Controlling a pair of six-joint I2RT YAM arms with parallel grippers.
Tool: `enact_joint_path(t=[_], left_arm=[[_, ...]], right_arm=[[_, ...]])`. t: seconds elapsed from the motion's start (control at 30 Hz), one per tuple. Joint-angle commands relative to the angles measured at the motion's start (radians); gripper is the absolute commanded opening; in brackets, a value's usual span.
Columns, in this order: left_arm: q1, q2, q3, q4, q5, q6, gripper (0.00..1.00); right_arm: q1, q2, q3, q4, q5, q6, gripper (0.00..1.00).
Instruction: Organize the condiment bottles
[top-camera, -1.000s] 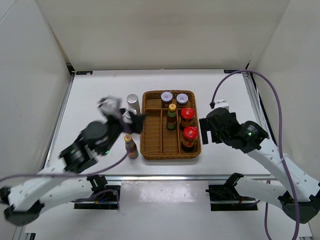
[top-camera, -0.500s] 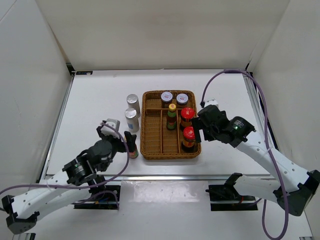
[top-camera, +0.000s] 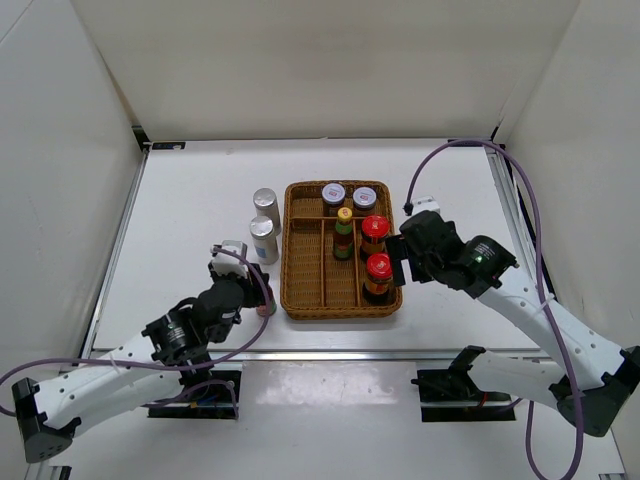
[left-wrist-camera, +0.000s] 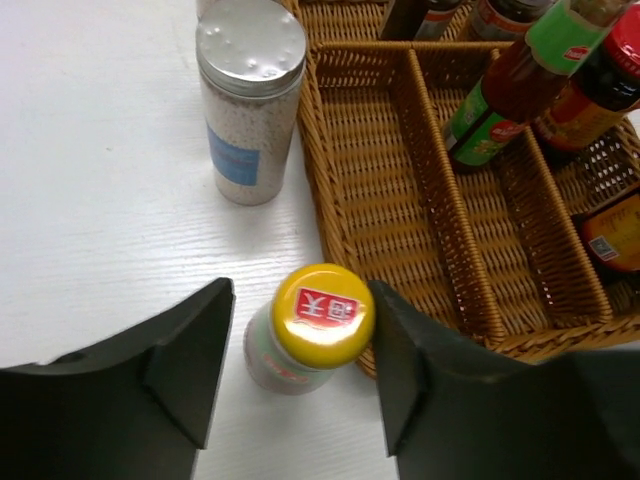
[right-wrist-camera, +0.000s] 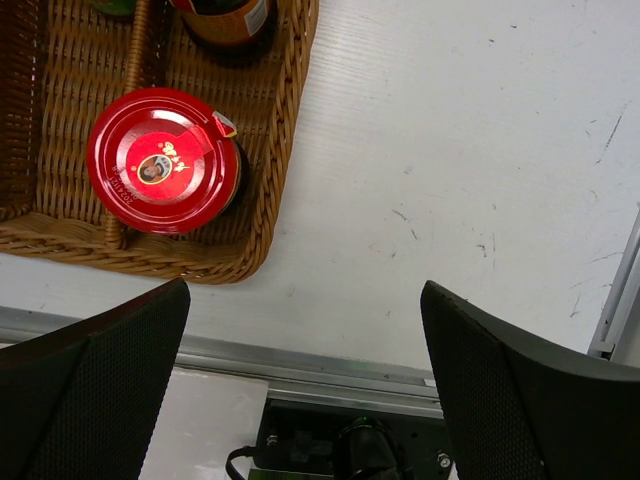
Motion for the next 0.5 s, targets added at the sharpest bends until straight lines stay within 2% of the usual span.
enact_joint_path(t=[0.0,0.03,0.13,0.17,0.27,0.47], left_arm=[[-0.004,0.04,-0.008,0.02,0.006,-0.021,0.64],[-0.004,0.051,0.001,0.029,0.006,-0.021,0.61],[-0.004,0.076,0.046,0.043,0.027,0.021,0.42],[-0.004,0.076,0.061,0.057,0.027,0.037,0.29],[-0.004,0.122,0.158,0.066,0.038,0.103,0.12],[-0.024,0.227,0.397,0.054,0.047,0.189,0.12]], right_arm=[[-0.002,-0.015,0.025,-0.007,0.037,-0.01,0.99],[-0.002,-0.015,0.034,-0.007,0.037,-0.019,0.99],[-0.002,-0.015,0.045,-0.007,0.037,-0.019,0.99],[-0.002,-0.015,0.045,-0.016,0.037,-0.019,0.99],[-0.002,-0.015,0.045,-0.016,0.037,-0.019,0.99],[-0.002,-0.024,0.045,-0.035,0.046,-0.01,0.99]])
